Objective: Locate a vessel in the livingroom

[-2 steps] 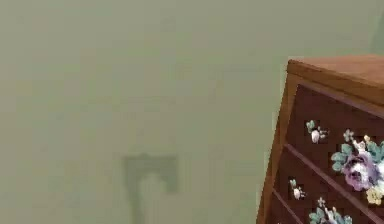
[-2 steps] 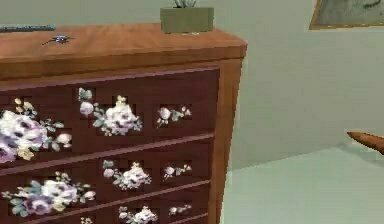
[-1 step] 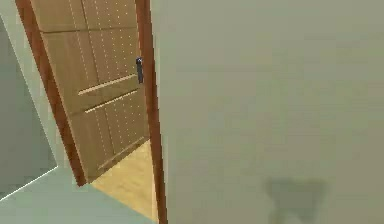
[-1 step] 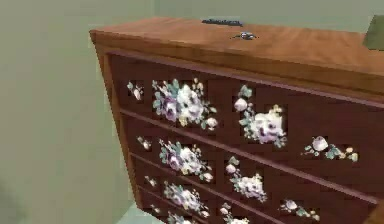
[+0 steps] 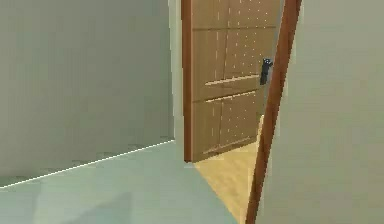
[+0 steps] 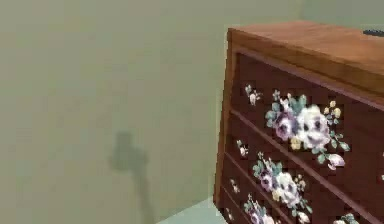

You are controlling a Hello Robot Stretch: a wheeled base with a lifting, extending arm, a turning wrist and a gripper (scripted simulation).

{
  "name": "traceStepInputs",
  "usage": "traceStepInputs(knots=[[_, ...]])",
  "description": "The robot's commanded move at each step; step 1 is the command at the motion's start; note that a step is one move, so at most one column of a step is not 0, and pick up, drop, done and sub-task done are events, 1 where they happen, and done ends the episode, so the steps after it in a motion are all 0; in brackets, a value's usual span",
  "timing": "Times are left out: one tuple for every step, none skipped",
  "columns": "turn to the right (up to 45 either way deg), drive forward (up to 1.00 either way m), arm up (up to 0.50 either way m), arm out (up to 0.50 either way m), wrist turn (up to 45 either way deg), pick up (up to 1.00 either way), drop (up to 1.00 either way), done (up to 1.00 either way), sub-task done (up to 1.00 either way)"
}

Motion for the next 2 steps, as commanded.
traceStepInputs(knots=[[0.0, 0.85, 0.0, 0.0, 0.0, 0.0, 0.0, 0.0, 0.0], [27.0, 0.0, 0.0, 0.0, 0.0, 0.0, 0.0, 0.0, 0.0]])
